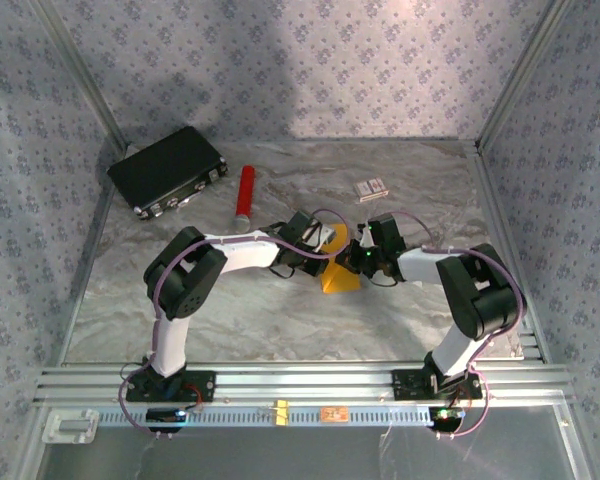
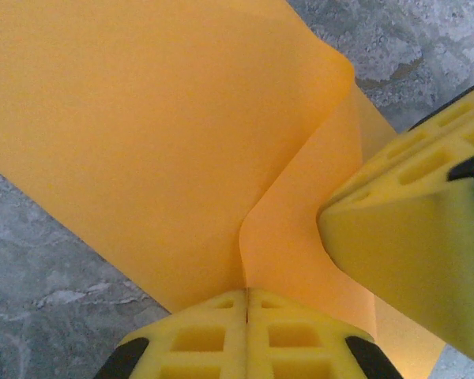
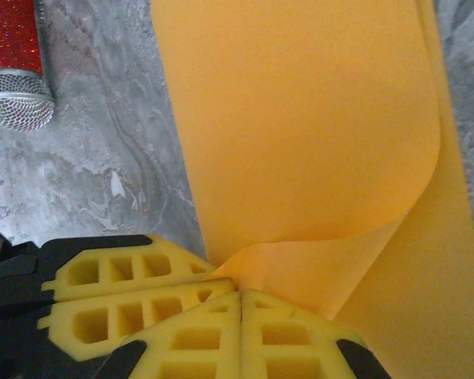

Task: Fold a paper plane with a square sheet of paper (pick it up from the middle)
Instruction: Fold the triangle a second time at the center of the table.

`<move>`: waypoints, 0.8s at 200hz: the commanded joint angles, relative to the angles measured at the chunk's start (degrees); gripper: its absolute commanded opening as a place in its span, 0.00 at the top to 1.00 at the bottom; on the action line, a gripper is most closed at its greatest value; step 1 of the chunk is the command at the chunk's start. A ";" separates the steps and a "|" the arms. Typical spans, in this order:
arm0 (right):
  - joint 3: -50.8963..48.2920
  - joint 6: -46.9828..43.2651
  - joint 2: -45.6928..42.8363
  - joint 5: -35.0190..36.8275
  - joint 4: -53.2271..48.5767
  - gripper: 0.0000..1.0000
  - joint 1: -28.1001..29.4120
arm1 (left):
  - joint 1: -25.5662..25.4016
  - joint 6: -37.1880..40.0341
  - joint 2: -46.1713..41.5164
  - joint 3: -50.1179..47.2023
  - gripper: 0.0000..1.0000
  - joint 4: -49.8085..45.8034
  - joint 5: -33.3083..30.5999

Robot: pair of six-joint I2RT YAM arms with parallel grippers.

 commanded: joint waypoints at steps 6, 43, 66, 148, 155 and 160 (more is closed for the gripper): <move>-0.98 0.51 1.90 2.29 -0.45 0.97 -0.41 | -0.06 0.97 3.29 -0.46 0.94 -4.03 0.79; -3.43 1.11 2.76 3.69 -0.12 0.97 -0.78 | -0.06 1.11 3.42 -0.46 0.95 -4.22 0.75; -3.87 1.63 1.94 2.87 0.67 0.97 -1.00 | -0.05 1.14 3.45 -0.37 0.95 -4.40 0.83; 1.72 0.91 0.65 1.00 -1.68 0.97 -2.24 | -0.09 1.09 3.78 -0.18 0.94 -4.75 0.92; 1.45 1.23 1.21 1.33 -1.78 0.97 -2.41 | -0.07 1.14 3.78 -0.13 0.94 -4.75 0.92; 1.21 1.55 1.71 1.68 -2.00 0.97 -2.60 | -0.09 1.14 3.78 -0.17 0.94 -4.66 0.94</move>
